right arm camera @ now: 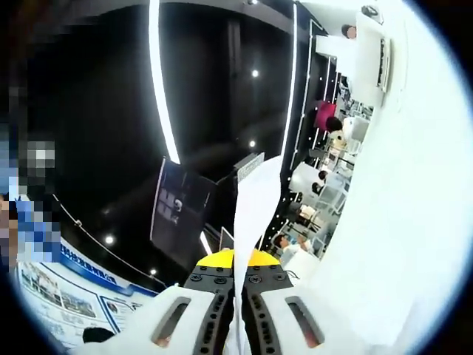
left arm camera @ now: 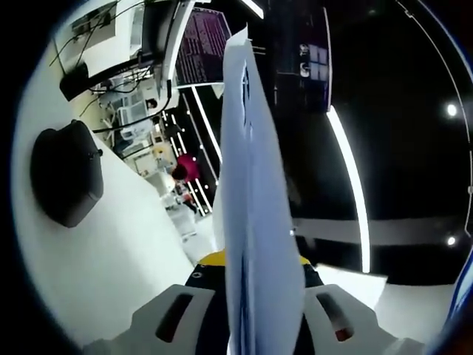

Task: Organize the stack of printing papers by aligning and flattening the scattered papers on the table

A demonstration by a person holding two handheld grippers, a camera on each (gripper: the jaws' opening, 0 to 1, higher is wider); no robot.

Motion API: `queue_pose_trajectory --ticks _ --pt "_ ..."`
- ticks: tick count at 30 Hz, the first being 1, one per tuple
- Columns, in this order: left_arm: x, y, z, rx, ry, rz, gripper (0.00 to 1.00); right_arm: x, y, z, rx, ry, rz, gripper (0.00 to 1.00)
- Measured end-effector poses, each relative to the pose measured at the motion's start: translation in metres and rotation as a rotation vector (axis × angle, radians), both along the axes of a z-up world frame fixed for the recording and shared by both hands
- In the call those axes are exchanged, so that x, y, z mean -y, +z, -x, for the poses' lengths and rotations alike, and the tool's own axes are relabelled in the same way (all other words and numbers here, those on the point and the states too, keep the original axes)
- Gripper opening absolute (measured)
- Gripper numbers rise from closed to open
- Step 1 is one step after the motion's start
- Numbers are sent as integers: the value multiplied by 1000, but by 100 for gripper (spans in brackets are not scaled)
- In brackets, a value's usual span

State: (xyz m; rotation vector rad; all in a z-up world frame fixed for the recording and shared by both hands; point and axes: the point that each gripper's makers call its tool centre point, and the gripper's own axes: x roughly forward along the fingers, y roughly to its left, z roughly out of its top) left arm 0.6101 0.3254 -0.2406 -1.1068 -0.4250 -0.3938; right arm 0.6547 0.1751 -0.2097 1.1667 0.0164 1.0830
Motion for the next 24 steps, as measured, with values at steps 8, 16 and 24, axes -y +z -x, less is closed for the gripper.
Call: queue_pose_trajectory --ticks 8,16,24 --pt "0 0 0 0 -1 5 21 -1 -10 5 -44 -21 -23 0" --pt "-1 1 0 0 -2 10 22 -8 -23 10 -74 -14 -12 0" --pt "-1 0 0 -2 -2 17 22 -11 -24 15 -59 1 12 0"
